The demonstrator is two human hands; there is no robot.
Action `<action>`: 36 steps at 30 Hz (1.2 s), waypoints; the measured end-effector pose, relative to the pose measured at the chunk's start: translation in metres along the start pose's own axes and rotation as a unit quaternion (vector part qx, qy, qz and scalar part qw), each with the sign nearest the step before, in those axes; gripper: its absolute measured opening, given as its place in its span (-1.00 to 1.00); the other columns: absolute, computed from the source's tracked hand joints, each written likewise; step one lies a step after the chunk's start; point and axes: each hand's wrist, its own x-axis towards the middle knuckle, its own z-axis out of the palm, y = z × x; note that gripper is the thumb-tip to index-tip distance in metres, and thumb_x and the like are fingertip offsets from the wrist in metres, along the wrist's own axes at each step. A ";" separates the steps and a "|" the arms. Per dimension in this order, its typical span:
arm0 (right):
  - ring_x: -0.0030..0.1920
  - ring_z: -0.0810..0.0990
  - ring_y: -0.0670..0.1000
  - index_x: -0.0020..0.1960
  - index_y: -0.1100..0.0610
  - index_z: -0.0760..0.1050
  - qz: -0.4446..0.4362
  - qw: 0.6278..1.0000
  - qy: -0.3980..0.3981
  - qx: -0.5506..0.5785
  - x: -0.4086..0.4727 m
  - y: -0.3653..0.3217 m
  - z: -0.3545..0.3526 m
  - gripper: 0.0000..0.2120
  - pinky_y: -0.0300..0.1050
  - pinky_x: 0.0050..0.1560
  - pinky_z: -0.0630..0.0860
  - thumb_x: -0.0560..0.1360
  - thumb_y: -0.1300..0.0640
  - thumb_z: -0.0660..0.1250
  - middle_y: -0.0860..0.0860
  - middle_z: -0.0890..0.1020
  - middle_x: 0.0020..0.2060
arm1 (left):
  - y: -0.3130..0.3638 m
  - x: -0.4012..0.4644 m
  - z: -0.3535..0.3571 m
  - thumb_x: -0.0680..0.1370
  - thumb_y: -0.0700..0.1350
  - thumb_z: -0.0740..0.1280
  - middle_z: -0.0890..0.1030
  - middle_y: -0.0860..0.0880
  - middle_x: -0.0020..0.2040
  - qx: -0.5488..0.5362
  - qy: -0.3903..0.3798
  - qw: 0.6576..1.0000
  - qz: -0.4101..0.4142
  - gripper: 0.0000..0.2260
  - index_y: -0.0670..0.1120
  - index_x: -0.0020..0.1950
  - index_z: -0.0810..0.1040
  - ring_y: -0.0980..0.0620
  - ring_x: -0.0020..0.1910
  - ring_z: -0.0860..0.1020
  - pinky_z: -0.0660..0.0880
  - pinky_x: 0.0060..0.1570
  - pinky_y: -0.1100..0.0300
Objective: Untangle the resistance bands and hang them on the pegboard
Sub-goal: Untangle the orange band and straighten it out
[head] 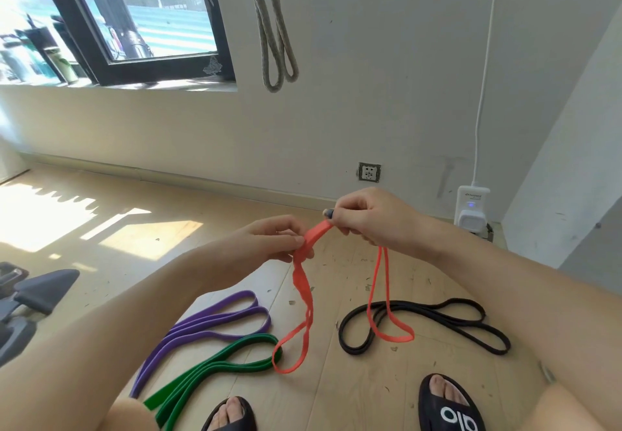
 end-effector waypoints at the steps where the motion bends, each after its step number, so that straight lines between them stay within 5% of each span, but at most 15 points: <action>1: -0.43 0.31 -0.04 -0.33 0.08 0.49 0.005 1.000 0.000 0.010 0.000 0.000 0.000 -0.59 -0.12 -0.35 0.26 0.63 -0.08 0.31 -0.03 0.38 -0.44 | 0.000 -0.001 -0.001 0.67 -0.20 0.23 0.66 -0.03 -0.09 -0.016 -0.006 1.000 0.000 -0.84 -0.23 0.07 0.57 0.04 -0.05 0.60 0.52 0.11 0.16; 9: -0.44 0.41 -0.09 -0.21 0.07 0.59 0.034 0.998 -0.047 0.032 -0.004 -0.004 0.003 -0.66 -0.16 -0.38 0.39 0.65 -0.06 0.26 -0.04 0.55 -0.40 | 0.003 0.003 0.001 0.66 -0.20 0.26 0.61 -0.01 -0.18 -0.037 0.012 0.999 -0.002 -0.85 -0.17 -0.01 0.61 0.13 -0.20 0.56 0.53 -0.10 0.27; 14: -0.44 0.36 -0.10 -0.24 0.07 0.62 0.022 0.999 -0.038 0.022 -0.001 -0.006 0.010 -0.68 -0.16 -0.39 0.32 0.63 -0.02 0.31 -0.14 0.45 -0.45 | 0.005 0.006 0.005 0.65 -0.20 0.27 0.65 -0.02 -0.14 -0.037 0.018 0.999 0.002 -0.87 -0.14 -0.01 0.61 0.09 -0.14 0.60 0.55 -0.07 0.24; 21: -0.42 0.37 -0.13 -0.21 0.10 0.65 0.001 1.000 -0.026 0.012 0.002 -0.006 0.009 -0.71 -0.14 -0.30 0.33 0.60 -0.04 0.36 -0.13 0.46 -0.43 | 0.004 0.004 0.004 0.55 -0.04 0.29 0.69 -0.13 0.08 -0.104 -0.071 0.991 -0.040 -0.77 -0.17 0.10 0.47 -0.12 0.07 0.57 0.53 0.07 0.04; 26: -0.41 0.38 -0.13 -0.21 0.09 0.66 -0.004 1.000 -0.020 0.007 0.003 -0.007 0.006 -0.73 -0.18 -0.32 0.32 0.59 -0.03 0.38 -0.13 0.48 -0.43 | 0.006 0.003 0.001 0.56 -0.09 0.31 0.63 -0.06 -0.10 -0.119 -0.060 0.991 -0.030 -0.85 -0.17 0.01 0.50 0.01 -0.04 0.61 0.56 0.05 0.15; 36: -0.35 0.45 -0.20 -0.24 0.03 0.65 0.007 1.000 -0.005 0.003 0.003 -0.006 0.005 -0.75 -0.19 -0.23 0.35 0.58 -0.01 0.41 -0.20 0.54 -0.44 | 0.008 0.005 0.007 0.66 -0.13 0.26 0.65 -0.10 -0.10 -0.061 -0.010 0.997 -0.038 -0.83 -0.21 -0.02 0.55 -0.02 -0.03 0.65 0.58 0.17 0.11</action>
